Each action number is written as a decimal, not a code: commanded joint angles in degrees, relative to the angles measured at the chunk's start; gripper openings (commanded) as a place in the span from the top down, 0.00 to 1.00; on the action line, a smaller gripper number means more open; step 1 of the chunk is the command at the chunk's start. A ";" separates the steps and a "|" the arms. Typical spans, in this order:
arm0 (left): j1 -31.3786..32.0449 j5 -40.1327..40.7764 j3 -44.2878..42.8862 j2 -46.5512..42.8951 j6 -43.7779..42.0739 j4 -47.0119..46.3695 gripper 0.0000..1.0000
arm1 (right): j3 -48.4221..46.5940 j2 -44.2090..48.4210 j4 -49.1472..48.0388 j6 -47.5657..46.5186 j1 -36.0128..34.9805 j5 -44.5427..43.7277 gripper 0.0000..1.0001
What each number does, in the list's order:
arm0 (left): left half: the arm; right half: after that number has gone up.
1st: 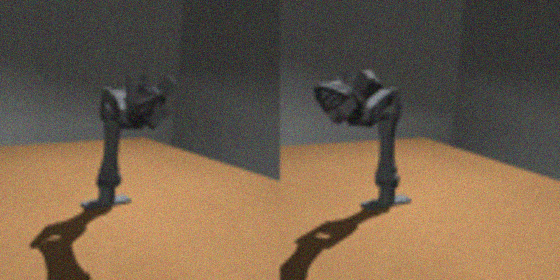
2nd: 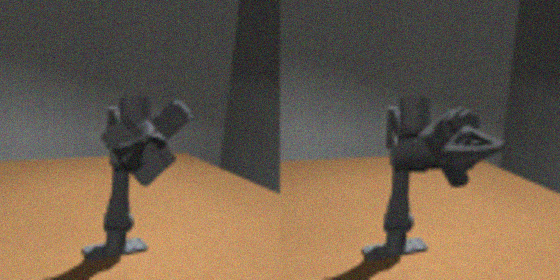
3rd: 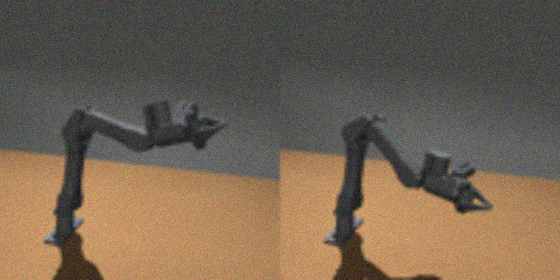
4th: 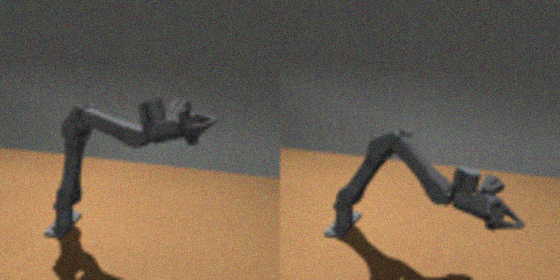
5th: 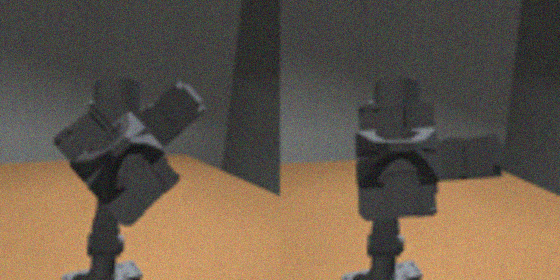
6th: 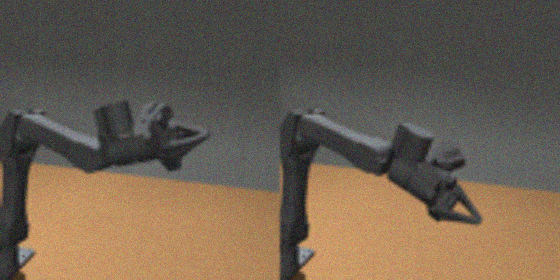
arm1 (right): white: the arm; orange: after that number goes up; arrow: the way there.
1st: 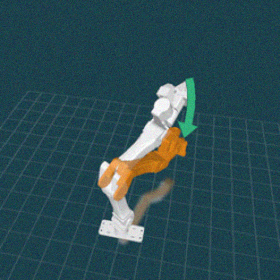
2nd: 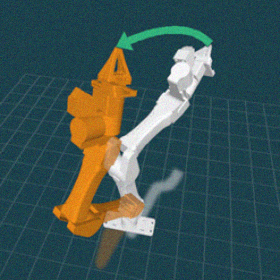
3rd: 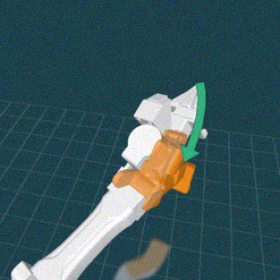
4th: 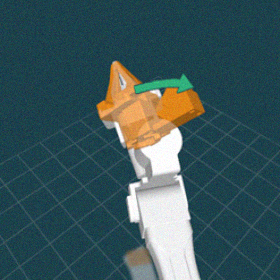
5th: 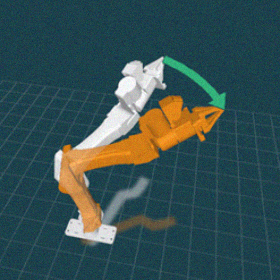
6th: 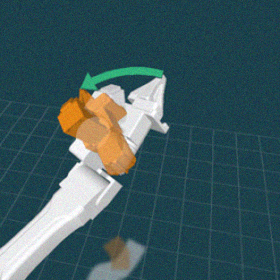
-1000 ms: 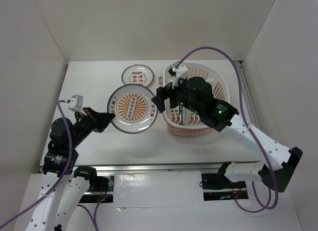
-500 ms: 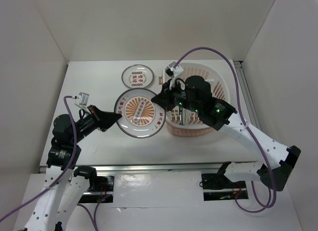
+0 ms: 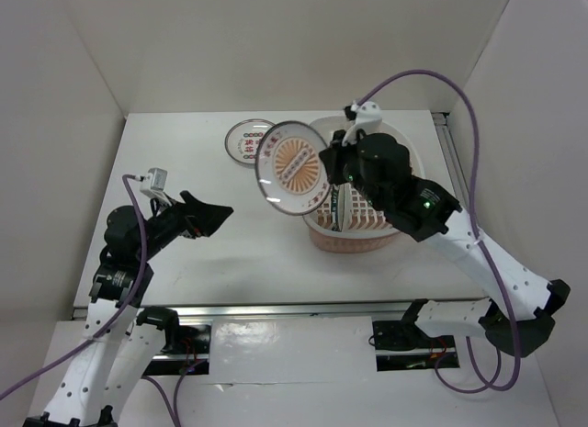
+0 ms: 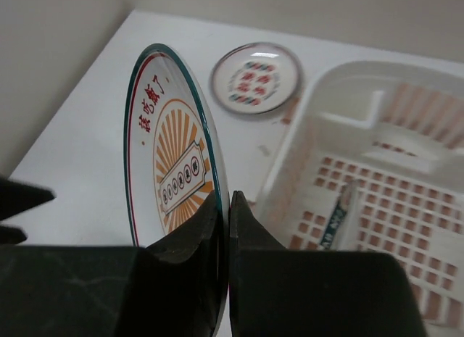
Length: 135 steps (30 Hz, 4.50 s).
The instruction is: Load the plates into the dish rack
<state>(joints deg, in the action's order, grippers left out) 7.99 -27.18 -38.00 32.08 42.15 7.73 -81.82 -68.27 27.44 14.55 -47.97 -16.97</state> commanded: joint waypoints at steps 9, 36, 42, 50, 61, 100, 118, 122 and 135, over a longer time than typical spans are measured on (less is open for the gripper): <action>0.10 9.07 -2.43 1.15 -5.32 10.55 0.00 | -11.34 3.58 15.95 -2.59 -0.29 -51.98 1.00; 0.10 6.35 -1.38 0.97 -4.80 8.80 0.00 | 12.29 0.33 2.97 -8.83 13.51 -32.42 1.00; 0.10 6.35 -1.38 0.97 -4.80 8.80 0.00 | 15.46 1.47 2.97 -7.60 13.51 -29.88 1.00; 0.10 6.35 -1.38 0.97 -4.80 8.80 0.00 | 17.22 1.31 4.02 -5.85 12.37 -32.07 1.00; 0.10 6.35 -1.90 0.97 -4.80 8.80 0.00 | 18.98 0.15 5.17 -4.17 11.23 -32.07 1.00; 0.10 7.93 -1.90 0.44 -4.80 8.80 0.00 | 17.23 -1.95 9.02 1.36 8.41 -32.33 0.45; 0.10 10.22 1.78 10.01 4.24 0.82 0.00 | -6.42 0.06 28.84 12.98 -4.14 -40.26 0.00; 0.10 8.81 8.10 19.67 14.26 -18.06 0.00 | 6.12 9.44 5.65 -1.60 -8.37 -17.28 0.00; 1.24 16.98 4.69 62.83 26.84 -60.44 0.00 | 13.27 15.89 -3.89 -2.15 -9.52 4.93 0.00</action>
<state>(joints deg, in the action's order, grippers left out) 8.75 -14.13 -30.06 91.70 66.30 -38.33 -68.69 -54.08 28.10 13.80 -57.12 -15.16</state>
